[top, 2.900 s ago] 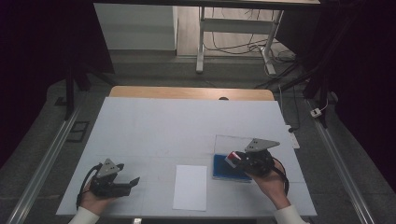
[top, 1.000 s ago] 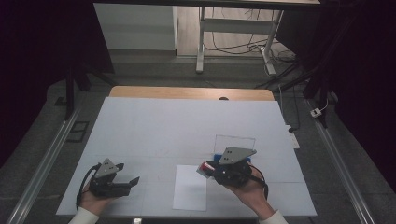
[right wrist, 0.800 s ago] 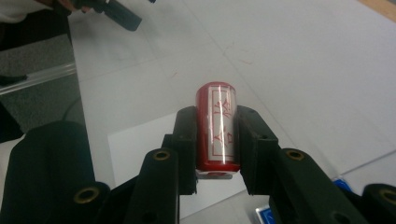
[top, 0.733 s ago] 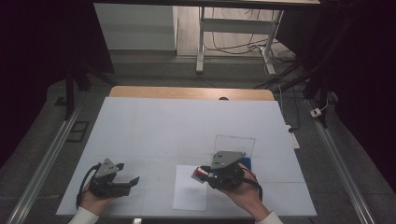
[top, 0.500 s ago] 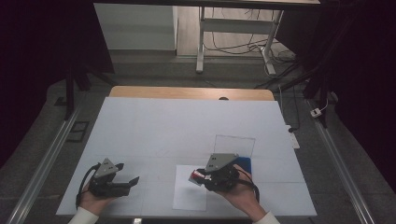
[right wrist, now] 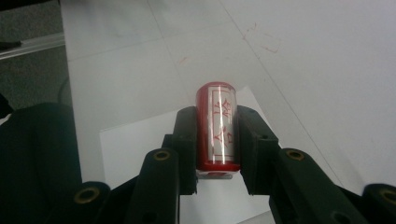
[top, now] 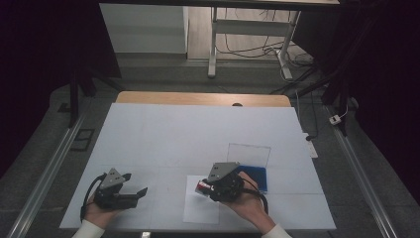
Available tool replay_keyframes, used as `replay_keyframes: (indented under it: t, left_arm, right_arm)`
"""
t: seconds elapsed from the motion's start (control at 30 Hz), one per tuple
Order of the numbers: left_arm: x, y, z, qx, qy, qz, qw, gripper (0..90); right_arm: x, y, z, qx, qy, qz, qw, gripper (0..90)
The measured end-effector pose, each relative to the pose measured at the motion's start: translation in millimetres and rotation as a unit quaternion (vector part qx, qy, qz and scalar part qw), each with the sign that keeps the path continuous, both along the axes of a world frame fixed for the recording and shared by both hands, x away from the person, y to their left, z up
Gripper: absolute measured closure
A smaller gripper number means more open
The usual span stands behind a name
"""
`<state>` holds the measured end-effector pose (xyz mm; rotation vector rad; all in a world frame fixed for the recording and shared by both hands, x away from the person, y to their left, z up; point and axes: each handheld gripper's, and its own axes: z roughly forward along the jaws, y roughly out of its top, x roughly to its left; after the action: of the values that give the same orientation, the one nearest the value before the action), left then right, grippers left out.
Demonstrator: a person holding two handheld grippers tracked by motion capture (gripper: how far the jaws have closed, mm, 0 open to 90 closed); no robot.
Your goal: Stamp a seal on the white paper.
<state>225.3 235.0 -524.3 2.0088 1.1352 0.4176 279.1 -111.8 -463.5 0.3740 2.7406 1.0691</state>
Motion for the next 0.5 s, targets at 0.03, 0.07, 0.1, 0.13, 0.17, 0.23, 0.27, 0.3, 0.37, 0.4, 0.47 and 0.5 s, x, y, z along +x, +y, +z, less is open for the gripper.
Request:
replay_keyframes:
  t: [0.03, 0.07, 0.1, 0.13, 0.17, 0.23, 0.27, 0.3, 0.37, 0.4, 0.47, 0.5]
  left_arm:
    - [-0.1, 0.2, 0.1, -0.001, 0.000, 0.000, 1.0000, 18.8]
    - [-0.2, 0.3, 0.2, 0.000, 0.000, -0.001, 1.0000, 18.9]
    - [-0.3, 0.1, 0.2, 0.000, 0.000, -0.001, 1.0000, 18.9]
    - [-0.4, 0.2, 0.3, 0.000, 0.000, -0.001, 1.0000, 18.9]
    - [-0.4, 0.2, 0.3, 0.001, 0.000, -0.001, 1.0000, 18.8]
    - [-0.2, 0.1, 0.2, 0.001, 0.000, -0.001, 1.0000, 18.9]
    - [-0.2, 0.1, 0.1, 0.001, 0.000, -0.001, 1.0000, 18.9]
    - [-0.1, 0.1, 0.0, 0.001, 0.000, -0.001, 1.0000, 18.9]
    - [-0.1, 0.2, 0.1, 0.000, 0.000, -0.001, 1.0000, 18.9]
    - [-0.2, 0.4, 0.2, 0.001, -0.001, -0.001, 1.0000, 18.9]
    - [-0.3, 0.5, 0.2, 0.001, 0.000, -0.002, 1.0000, 18.9]
    - [-0.3, 0.5, 0.2, 0.001, 0.000, -0.001, 1.0000, 19.0]
  right_arm:
    - [0.6, 1.4, -1.2, -0.003, 0.003, 0.000, 1.0000, 70.5]
    - [1.2, 3.2, -2.5, -0.009, 0.006, 0.000, 0.9999, 70.5]
    - [1.8, 4.8, -3.9, -0.012, 0.007, 0.001, 0.9999, 70.5]
    - [1.9, 6.3, -5.1, -0.015, 0.008, 0.001, 0.9999, 70.6]
    - [2.2, 7.4, -6.1, -0.017, 0.010, 0.001, 0.9998, 70.6]
    - [3.0, 9.0, -7.7, -0.022, 0.015, 0.002, 0.9997, 70.6]
    - [3.2, 9.5, -8.3, -0.024, 0.015, 0.002, 0.9996, 70.6]
    - [3.7, 9.8, -8.8, -0.029, 0.014, 0.001, 0.9995, 70.6]
    - [4.3, 10.5, -10.5, -0.033, 0.014, -0.003, 0.9994, 70.6]
    - [4.6, 10.7, -11.2, -0.035, 0.014, -0.004, 0.9993, 70.6]
    - [4.9, 10.9, -12.0, -0.041, 0.015, -0.006, 0.9990, 70.6]
    - [5.1, 11.1, -12.5, -0.042, 0.016, -0.005, 0.9990, 70.6]
